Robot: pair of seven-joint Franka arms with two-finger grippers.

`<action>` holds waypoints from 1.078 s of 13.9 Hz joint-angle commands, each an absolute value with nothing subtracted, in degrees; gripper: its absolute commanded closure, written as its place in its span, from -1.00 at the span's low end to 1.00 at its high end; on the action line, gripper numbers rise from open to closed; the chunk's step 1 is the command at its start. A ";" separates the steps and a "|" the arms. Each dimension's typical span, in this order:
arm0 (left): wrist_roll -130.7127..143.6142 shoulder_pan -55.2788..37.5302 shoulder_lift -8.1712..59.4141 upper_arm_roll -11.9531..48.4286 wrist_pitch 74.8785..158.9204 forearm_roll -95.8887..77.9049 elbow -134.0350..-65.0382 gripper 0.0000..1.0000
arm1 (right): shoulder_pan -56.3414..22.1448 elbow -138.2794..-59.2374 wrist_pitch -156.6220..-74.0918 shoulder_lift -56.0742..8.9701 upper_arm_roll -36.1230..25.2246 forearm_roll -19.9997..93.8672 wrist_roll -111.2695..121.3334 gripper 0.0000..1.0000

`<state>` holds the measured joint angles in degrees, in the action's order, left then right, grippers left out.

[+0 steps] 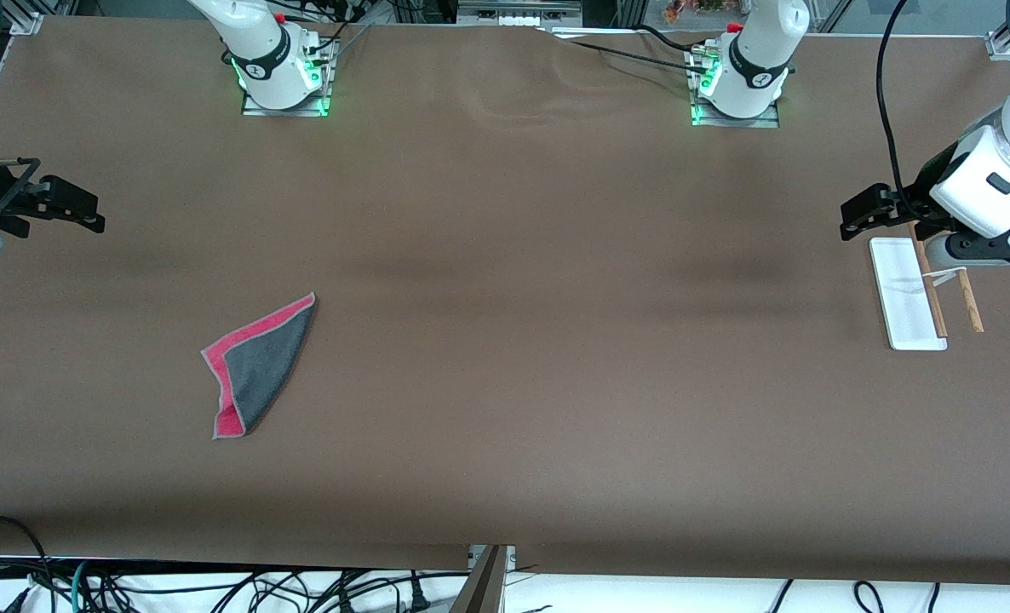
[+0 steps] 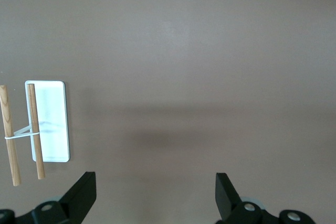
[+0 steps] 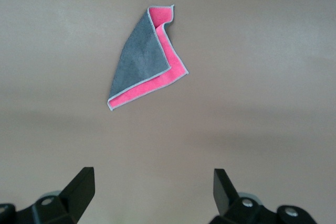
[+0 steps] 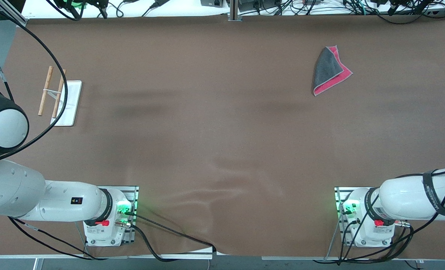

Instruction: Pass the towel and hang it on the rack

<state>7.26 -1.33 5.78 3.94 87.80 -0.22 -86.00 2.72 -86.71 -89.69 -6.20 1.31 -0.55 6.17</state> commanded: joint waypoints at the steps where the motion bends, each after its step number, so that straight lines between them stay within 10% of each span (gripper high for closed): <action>1: 6.59 -1.58 5.27 3.96 88.07 0.53 -85.96 -1.00 | 2.81 -85.34 -90.96 -8.17 1.49 -1.14 6.42 -1.00; 15: 6.68 -1.58 5.27 3.96 88.07 0.53 -85.96 -1.00 | -0.62 -85.34 -116.25 -30.31 1.67 -0.97 6.68 -1.00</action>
<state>7.26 -1.38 5.78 3.95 87.80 -0.22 -85.97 -0.75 -86.81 -112.77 -27.05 1.70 -0.55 6.17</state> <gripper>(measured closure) 0.000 0.000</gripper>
